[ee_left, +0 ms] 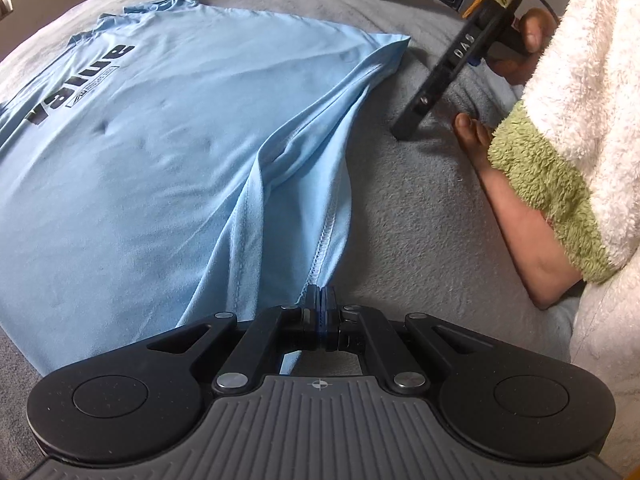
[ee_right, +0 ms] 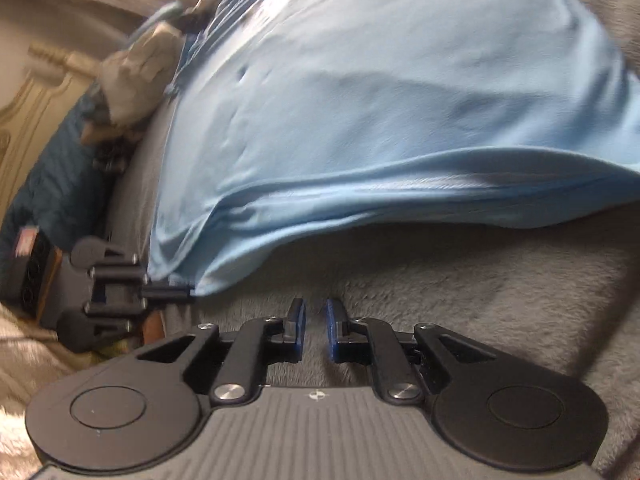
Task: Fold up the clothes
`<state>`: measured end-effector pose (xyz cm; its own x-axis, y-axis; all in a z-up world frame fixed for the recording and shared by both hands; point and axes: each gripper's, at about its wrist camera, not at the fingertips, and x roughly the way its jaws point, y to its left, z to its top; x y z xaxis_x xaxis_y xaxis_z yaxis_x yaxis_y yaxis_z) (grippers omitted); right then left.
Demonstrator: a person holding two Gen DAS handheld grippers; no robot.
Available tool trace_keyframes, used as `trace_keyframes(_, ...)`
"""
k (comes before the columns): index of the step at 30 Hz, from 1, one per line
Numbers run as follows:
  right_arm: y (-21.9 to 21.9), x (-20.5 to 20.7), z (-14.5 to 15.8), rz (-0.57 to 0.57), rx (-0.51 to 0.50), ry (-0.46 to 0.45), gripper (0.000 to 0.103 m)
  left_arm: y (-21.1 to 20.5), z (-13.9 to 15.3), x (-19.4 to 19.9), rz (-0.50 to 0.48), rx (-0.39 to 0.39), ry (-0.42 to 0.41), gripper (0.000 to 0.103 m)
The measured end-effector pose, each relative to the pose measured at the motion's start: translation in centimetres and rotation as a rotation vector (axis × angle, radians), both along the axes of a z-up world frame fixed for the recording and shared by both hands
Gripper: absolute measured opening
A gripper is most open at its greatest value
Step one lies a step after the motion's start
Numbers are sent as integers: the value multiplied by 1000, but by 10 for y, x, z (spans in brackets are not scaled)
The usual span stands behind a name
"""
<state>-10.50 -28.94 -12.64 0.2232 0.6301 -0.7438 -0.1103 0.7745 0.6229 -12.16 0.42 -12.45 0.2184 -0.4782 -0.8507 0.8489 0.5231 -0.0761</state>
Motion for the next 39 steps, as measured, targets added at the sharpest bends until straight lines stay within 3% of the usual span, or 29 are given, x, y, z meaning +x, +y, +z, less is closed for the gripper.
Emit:
trace_keyframes(4,-9,12,7,-80,-5,-87,12,1,2,3,29,-1,-7,0)
trace_keyframes(7,-14,32,6,-107,21,-120,12,7,1,13,105,-25,27,0)
trace_keyframes(11,-28,52,-13,-212,141,-28,12,16,-2,25,210,-61,93,0)
trace_keyframes(15,-41,52,-24,-308,259,73,12,17,-3,26,249,-69,107,0)
trace_keyframes(18,-42,43,-27,-321,276,131,19,17,-4,27,250,-70,109,0)
trace_keyframes(23,-36,34,-37,-342,303,190,21,18,-5,30,247,-72,111,0)
trace_keyframes(29,-32,31,-33,-358,295,158,21,17,-3,26,228,-64,85,0)
trace_keyframes(32,-30,29,-30,-363,288,139,7,17,-1,23,214,-57,66,0)
trace_keyframes(36,-28,26,-27,-371,279,114,1,15,4,14,143,-20,-7,0)
trace_keyframes(39,-27,21,-22,-347,218,126,0,9,7,5,57,25,-78,0)
